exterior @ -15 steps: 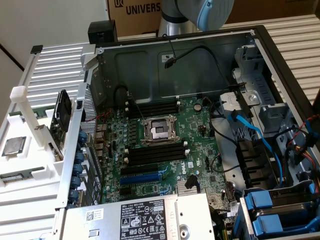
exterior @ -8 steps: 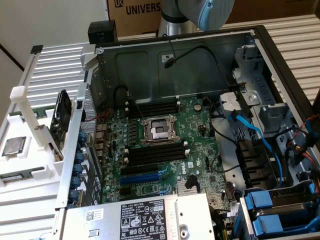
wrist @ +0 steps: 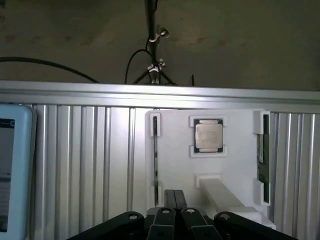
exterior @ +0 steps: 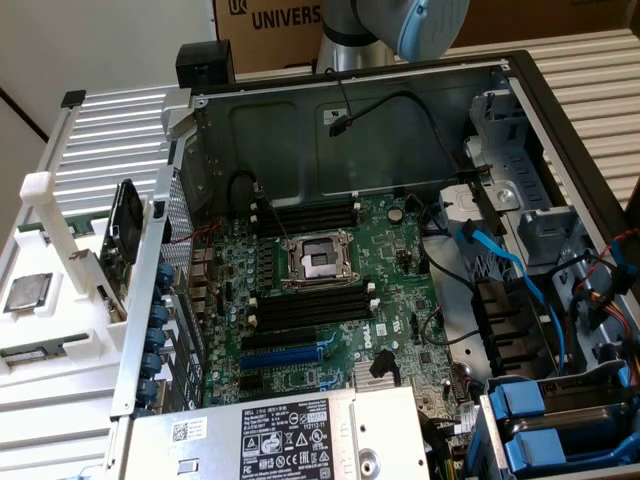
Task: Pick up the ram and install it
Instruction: 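Pick up the ram and move it above insertion slot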
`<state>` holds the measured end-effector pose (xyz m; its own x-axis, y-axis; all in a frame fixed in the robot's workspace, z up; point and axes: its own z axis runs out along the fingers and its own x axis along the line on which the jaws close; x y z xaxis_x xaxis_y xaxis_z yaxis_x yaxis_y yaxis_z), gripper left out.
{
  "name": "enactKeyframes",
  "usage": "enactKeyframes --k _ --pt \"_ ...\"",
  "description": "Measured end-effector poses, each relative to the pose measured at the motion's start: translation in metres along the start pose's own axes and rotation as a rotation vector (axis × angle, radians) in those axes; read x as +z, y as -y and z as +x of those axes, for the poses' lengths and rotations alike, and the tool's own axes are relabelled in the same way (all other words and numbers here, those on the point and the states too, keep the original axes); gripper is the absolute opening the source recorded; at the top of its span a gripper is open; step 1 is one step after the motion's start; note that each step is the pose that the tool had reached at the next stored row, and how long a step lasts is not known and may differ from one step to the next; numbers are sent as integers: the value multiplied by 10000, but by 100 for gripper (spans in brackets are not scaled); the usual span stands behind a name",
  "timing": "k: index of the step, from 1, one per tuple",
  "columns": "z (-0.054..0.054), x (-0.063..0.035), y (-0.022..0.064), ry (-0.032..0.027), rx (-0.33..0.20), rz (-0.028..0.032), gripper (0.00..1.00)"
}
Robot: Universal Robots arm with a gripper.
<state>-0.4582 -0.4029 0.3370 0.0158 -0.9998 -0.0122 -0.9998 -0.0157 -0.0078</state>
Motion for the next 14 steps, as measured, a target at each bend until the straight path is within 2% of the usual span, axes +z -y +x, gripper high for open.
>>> enactKeyframes --k 8,12,14 --pt "8 166 -1 3 0 -6 11" --pt "17 305 -1 10 1 -46 11" --pt "28 414 -1 28 1 -68 11"
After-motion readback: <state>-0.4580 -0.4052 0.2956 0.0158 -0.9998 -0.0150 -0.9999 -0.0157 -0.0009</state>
